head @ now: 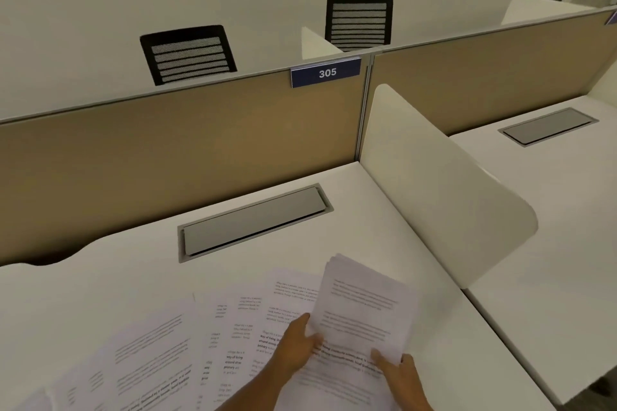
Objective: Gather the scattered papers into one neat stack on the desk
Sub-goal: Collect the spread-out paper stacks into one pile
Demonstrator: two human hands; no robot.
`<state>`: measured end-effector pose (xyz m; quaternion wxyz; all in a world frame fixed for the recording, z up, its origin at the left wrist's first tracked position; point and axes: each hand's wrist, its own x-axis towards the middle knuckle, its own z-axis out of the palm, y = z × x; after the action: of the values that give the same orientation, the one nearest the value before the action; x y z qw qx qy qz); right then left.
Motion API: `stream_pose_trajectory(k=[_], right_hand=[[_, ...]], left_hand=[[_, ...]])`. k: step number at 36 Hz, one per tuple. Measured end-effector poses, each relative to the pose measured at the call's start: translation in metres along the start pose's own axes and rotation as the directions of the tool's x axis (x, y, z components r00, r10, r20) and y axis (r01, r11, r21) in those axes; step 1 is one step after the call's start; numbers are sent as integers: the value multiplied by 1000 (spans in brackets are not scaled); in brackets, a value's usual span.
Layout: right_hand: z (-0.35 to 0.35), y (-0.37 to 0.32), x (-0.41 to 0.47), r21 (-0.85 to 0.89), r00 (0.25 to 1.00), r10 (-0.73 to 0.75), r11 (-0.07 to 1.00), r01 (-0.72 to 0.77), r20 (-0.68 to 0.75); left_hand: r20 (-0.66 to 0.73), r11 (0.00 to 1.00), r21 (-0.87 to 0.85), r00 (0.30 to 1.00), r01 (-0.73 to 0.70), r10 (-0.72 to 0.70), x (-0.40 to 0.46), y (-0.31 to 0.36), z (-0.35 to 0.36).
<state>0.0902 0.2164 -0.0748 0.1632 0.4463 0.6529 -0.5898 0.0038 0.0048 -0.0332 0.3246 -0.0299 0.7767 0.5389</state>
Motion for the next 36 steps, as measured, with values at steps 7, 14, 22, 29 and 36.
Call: stream_pose_trajectory(k=[7, 14, 22, 29, 36], right_hand=[[-4, -17, -9, 243, 991, -116, 965, 97, 63], [-6, -27, -16, 302, 969, -221, 936, 179, 111], [17, -35, -22, 97, 975, -183, 980, 172, 124], [56, -37, -24, -120, 982, -119, 983, 137, 148], [77, -50, -31, -227, 984, -98, 965, 130, 147]], left_hand=[[83, 985, -147, 991, -95, 108, -15, 19, -33], [117, 953, -290, 985, -91, 130, -22, 20, -56], [-228, 989, -133, 973, -62, 30, -10, -3, -59], [-318, 993, 30, 943, 113, -98, 1, -26, -50], [-327, 979, 71, 931, 193, -160, 10, -39, -55]])
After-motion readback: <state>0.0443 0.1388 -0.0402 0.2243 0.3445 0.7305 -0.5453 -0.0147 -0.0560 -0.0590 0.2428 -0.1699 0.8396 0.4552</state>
